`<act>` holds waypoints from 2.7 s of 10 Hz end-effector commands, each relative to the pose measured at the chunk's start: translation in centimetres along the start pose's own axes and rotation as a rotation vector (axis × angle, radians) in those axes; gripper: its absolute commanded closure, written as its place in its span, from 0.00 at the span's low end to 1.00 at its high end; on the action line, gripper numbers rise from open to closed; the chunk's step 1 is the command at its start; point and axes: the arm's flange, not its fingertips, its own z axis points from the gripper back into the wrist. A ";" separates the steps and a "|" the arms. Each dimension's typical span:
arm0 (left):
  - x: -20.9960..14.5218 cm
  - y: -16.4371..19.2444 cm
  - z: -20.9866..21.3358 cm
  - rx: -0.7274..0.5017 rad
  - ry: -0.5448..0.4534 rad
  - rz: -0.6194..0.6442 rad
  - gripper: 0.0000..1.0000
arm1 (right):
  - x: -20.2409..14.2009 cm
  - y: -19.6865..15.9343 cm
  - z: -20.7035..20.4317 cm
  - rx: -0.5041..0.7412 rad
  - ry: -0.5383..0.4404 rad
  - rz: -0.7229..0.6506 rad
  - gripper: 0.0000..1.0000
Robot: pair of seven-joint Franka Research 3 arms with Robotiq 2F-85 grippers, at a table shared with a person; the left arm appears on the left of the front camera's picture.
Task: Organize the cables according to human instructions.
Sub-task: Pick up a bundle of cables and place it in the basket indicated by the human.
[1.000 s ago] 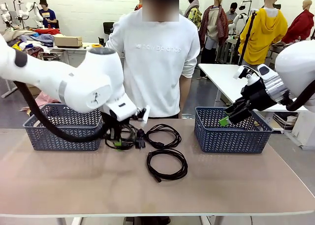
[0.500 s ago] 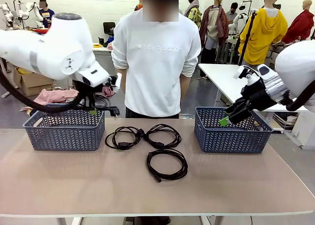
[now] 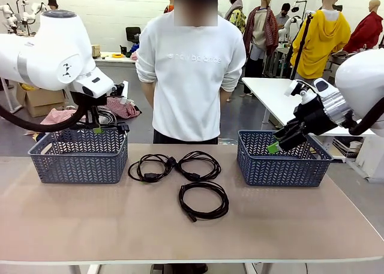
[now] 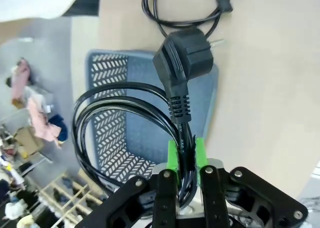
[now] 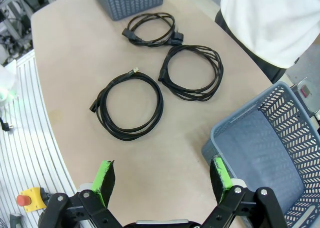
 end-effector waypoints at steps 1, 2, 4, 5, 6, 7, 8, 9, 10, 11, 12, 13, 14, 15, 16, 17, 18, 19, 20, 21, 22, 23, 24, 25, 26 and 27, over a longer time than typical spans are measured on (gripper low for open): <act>0.8 -0.3 0.3 0.010 0.003 -0.023 1.00 | 0.1 -0.3 -0.2 0.012 -0.031 0.011 0.00; 0.8 -0.3 0.3 0.010 0.003 -0.023 1.00 | 0.1 -0.3 -0.2 0.012 -0.031 0.011 0.00; 0.8 -0.3 0.3 0.010 0.003 -0.023 1.00 | 0.1 -0.3 -0.2 0.012 -0.031 0.011 0.00; 0.8 -0.3 0.3 0.010 0.003 -0.023 1.00 | 0.1 -0.3 -0.2 0.012 -0.031 0.011 0.00; 1.0 -0.5 0.1 -0.001 -0.003 -0.021 0.85 | 0.1 -0.3 -0.2 0.012 -0.031 0.011 0.00; 0.1 -0.4 -1.0 -0.003 -0.017 -0.043 0.85 | 0.1 -0.3 -0.2 0.012 -0.031 0.011 0.00; -0.9 0.2 -1.5 0.007 -0.028 -0.093 0.85 | 0.1 -0.3 -0.2 0.012 -0.031 0.011 0.00; -1.8 1.0 -1.9 0.004 -0.011 -0.118 0.85 | 0.1 -0.3 -0.2 0.012 -0.031 0.011 0.00; -2.7 1.6 -2.2 0.002 -0.010 -0.139 0.85 | 0.1 -0.3 -0.2 0.012 -0.031 0.011 0.00; -3.4 2.3 -2.6 0.009 -0.015 -0.156 0.85 | 0.1 -0.3 -0.2 0.012 -0.031 0.011 0.00; -4.4 3.2 -3.2 -0.004 -0.018 -0.170 0.85 | 0.1 -0.3 -0.2 0.012 -0.031 0.011 0.00; -5.1 3.8 -3.9 -0.007 -0.030 -0.174 0.85 | 0.1 -0.3 -0.2 0.012 -0.031 0.011 0.00; -5.7 4.2 -4.7 -0.012 -0.040 -0.173 0.85 | 0.1 -0.3 -0.2 0.012 -0.031 0.011 0.00; -6.3 4.4 -5.5 -0.023 -0.049 -0.171 0.85 | 0.1 -0.3 -0.2 0.012 -0.031 0.011 0.00; -6.8 4.6 -6.2 -0.016 -0.049 -0.165 0.85 | 0.1 -0.3 -0.2 0.012 -0.031 0.011 0.00; -7.2 4.8 -6.7 -0.008 -0.042 -0.159 0.85 | 0.1 -0.3 -0.2 0.012 -0.031 0.011 0.00; -7.2 4.9 -7.2 -0.003 -0.038 -0.161 0.85 | 0.1 -0.3 -0.2 0.012 -0.031 0.011 0.00; -7.3 5.0 -7.5 -0.002 -0.034 -0.159 0.85 | 0.1 -0.3 -0.2 0.012 -0.031 0.011 0.00; -7.3 5.0 -7.9 -0.002 -0.025 -0.156 0.85 | 0.1 -0.3 -0.2 0.012 -0.031 0.011 0.00; -7.4 5.1 -8.3 -0.007 -0.024 -0.153 0.85 | 0.1 -0.3 -0.2 0.012 -0.031 0.011 0.00; -7.4 5.0 -8.5 -0.007 -0.019 -0.161 0.85 | 0.1 -0.3 -0.2 0.012 -0.031 0.011 0.00; -7.3 5.0 -8.6 -0.010 -0.018 -0.164 0.85 | 0.1 -0.3 -0.2 0.012 -0.031 0.011 0.00; -7.5 5.0 -8.7 -0.019 -0.016 -0.168 0.66 | 0.1 -0.3 -0.2 0.012 -0.031 0.011 0.00; -7.6 5.1 -8.8 -0.022 -0.010 -0.159 0.66 | 0.1 -0.3 -0.2 0.012 -0.031 0.011 0.00; -7.8 5.2 -9.0 -0.024 -0.009 -0.154 0.46 | 0.1 -0.3 -0.2 0.012 -0.031 0.011 0.00; -7.9 5.3 -9.2 -0.032 -0.008 -0.152 0.61 | 0.1 -0.3 -0.2 0.012 -0.031 0.011 0.00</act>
